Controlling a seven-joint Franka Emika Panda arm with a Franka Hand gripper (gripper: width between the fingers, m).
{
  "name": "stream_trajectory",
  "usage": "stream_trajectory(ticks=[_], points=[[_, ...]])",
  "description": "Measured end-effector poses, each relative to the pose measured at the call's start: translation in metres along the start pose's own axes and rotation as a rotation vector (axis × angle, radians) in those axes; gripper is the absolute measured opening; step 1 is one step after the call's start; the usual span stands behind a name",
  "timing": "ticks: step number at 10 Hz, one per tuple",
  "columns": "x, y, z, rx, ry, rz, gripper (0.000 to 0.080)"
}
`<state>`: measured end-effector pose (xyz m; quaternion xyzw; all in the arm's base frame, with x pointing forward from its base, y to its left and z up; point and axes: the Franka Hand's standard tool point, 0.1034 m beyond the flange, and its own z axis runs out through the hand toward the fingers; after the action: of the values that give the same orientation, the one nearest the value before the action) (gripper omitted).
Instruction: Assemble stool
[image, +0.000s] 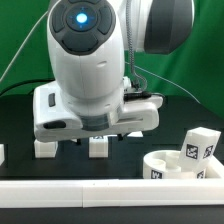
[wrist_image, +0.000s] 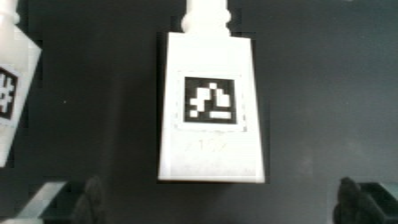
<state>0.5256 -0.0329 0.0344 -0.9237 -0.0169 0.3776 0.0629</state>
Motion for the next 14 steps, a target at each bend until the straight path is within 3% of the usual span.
stream_trajectory(ticks=[3,5,7,9,10,14], points=[[0.000,0.000,0.003,-0.001,-0.006,0.001,0.0649],[-0.005,-0.007,0.024,-0.007,-0.051,0.026,0.0649],[-0.005,-0.008,0.027,-0.008,-0.058,0.035,0.0649],[-0.004,-0.008,0.028,-0.007,-0.058,0.035,0.0368],[-0.004,-0.008,0.028,-0.007,-0.057,0.035,0.0335],[-0.005,-0.008,0.028,-0.007,-0.057,0.035,0.0335]])
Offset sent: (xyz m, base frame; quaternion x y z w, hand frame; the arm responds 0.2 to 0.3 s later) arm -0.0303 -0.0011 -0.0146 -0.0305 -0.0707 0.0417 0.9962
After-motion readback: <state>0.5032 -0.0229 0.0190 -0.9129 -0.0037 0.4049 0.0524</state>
